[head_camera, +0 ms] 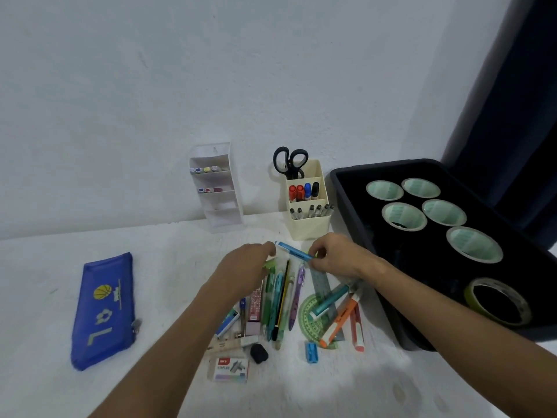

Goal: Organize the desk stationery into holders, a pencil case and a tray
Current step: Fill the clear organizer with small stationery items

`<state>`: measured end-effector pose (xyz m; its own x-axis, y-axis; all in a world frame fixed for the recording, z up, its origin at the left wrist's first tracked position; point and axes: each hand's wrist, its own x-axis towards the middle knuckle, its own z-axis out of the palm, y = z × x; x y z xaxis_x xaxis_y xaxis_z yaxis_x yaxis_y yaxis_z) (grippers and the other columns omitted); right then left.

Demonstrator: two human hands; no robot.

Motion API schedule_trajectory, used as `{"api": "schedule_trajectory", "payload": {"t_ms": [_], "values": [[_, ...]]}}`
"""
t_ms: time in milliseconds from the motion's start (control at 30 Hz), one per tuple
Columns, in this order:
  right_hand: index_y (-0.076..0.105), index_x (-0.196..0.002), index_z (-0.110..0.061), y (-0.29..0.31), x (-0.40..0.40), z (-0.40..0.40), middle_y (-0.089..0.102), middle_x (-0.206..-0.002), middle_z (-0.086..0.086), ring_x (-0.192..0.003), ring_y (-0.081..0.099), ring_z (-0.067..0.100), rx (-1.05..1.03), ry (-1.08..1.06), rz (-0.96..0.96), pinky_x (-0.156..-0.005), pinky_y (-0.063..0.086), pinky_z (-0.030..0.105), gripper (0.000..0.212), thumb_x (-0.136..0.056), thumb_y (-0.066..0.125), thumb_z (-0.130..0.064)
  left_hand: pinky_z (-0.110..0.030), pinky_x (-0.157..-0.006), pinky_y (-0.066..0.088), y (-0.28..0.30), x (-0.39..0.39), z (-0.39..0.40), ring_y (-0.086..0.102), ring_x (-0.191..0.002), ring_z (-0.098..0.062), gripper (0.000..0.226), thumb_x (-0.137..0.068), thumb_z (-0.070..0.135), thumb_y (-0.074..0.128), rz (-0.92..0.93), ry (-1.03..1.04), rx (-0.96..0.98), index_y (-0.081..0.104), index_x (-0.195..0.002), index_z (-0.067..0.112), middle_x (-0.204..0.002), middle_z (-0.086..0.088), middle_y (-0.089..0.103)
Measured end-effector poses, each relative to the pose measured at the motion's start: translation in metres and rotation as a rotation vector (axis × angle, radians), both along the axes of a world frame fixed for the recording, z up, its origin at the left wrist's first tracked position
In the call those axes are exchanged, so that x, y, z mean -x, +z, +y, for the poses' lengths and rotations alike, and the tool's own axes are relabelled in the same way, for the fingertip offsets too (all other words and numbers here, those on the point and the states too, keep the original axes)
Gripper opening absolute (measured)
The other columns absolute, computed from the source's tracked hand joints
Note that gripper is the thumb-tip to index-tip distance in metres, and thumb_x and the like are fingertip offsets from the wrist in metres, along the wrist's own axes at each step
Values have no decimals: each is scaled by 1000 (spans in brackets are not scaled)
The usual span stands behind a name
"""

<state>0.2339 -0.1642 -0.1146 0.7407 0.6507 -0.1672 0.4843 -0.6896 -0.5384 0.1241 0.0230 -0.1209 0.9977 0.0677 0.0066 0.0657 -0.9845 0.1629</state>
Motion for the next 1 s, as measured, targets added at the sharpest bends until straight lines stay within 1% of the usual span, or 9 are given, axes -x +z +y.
{"api": "schedule_trajectory", "payload": {"t_ms": [100, 167, 300, 400, 467, 500, 700, 867, 1000], "values": [[71, -101, -22, 2, 1, 1, 64, -94, -7, -84, 60, 9, -38, 35, -15, -75, 52, 27, 21, -85, 66, -34, -35, -80, 49, 13, 5, 11, 58, -96, -22, 58, -92, 21, 58, -56, 31, 28, 30, -143, 30, -110, -3, 62], [69, -106, -23, 9, 3, 6, 64, -96, -7, -84, 60, 7, -64, 57, -27, -75, 52, 26, 23, -87, 64, -34, -35, -78, 50, 24, 7, 21, 59, -88, -22, 64, -92, 23, 59, -123, 70, 76, 25, -145, 33, -103, -5, 62], [67, -113, -20, 38, 6, 31, 63, -94, -5, -80, 60, 10, -155, 97, -94, -68, 50, 22, 26, -91, 59, -32, -35, -70, 52, 53, 2, 47, 61, -76, -24, 31, -92, 24, 59, -319, 149, 172, 48, -121, 24, -92, -6, 67], [67, -110, -18, 61, -1, 61, 64, -83, -3, -62, 57, 12, -247, 74, -164, -53, 46, 22, 24, -92, 55, -27, -27, -65, 44, 75, -4, 67, 55, -71, -19, 11, -92, 23, 58, -527, 181, 185, 62, -101, 19, -87, -4, 63], [67, -110, -15, 71, -5, 78, 63, -79, -2, -56, 54, 13, -287, 63, -236, -50, 45, 24, 25, -91, 53, -24, -15, -60, 33, 88, -7, 78, 49, -68, -15, 12, -90, 21, 62, -631, 209, 149, 68, -100, 18, -79, -1, 56], [67, -110, -13, 74, -7, 85, 62, -78, -1, -55, 53, 13, -303, 63, -274, -50, 44, 26, 26, -91, 53, -23, -13, -59, 30, 94, -8, 82, 48, -68, -15, 12, -90, 21, 62, -662, 235, 131, 69, -99, 18, -76, 0, 54], [70, -95, -4, 81, -9, 122, 54, -73, 2, -58, 49, 15, -301, 86, -427, -51, 30, 19, 23, -92, 52, -18, -7, -58, 33, 102, -10, 89, 54, -63, -15, 8, -90, 18, 61, -763, 306, 200, 67, -95, 13, -70, 2, 62], [69, -98, -6, 71, -10, 141, 48, -82, 2, -68, 47, 16, -283, 73, -465, -56, 31, 23, 24, -93, 49, -18, -21, -62, 45, 102, -11, 87, 60, -65, -19, 8, -91, 19, 60, -775, 289, 237, 66, -94, 13, -74, -1, 66], [67, -97, -5, 69, -13, 151, 47, -84, 2, -67, 46, 15, -279, 61, -489, -48, 26, 18, 24, -94, 48, -18, -20, -62, 47, 100, -11, 90, 60, -64, -17, 6, -90, 17, 62, -829, 296, 270, 63, -92, 11, -74, -1, 66]]}}
